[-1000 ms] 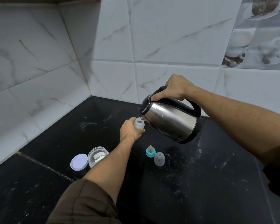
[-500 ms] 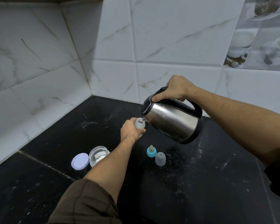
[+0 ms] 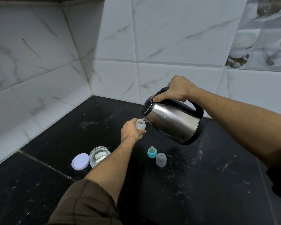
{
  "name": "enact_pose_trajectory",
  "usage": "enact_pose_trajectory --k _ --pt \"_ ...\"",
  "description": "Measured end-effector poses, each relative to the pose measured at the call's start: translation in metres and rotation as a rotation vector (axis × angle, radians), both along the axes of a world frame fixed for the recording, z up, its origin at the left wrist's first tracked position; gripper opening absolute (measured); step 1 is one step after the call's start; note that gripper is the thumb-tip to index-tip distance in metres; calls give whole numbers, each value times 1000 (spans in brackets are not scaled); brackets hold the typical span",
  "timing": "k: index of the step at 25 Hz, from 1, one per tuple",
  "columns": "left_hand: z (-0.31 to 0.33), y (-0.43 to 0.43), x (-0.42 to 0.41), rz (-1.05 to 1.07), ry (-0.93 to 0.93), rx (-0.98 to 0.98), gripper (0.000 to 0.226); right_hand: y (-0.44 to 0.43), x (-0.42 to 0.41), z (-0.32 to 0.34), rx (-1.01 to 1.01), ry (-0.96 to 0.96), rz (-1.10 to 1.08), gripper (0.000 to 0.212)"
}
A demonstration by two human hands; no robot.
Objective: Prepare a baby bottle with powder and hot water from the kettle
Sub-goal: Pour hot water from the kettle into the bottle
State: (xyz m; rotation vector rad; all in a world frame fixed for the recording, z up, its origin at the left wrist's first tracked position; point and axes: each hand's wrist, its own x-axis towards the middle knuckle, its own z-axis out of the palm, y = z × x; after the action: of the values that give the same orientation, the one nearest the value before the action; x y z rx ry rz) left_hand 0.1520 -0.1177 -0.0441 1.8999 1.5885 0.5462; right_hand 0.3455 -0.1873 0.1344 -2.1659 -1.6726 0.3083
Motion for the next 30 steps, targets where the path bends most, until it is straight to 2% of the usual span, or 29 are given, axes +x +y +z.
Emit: enact_pose_trajectory --k 21,30 --pt "7 -7 0 -11 7 -10 65 1 -2 -1 -10 -7 2 73" --pt "8 -5 -6 16 -115 -18 59 2 12 -10 24 103 -26 77"
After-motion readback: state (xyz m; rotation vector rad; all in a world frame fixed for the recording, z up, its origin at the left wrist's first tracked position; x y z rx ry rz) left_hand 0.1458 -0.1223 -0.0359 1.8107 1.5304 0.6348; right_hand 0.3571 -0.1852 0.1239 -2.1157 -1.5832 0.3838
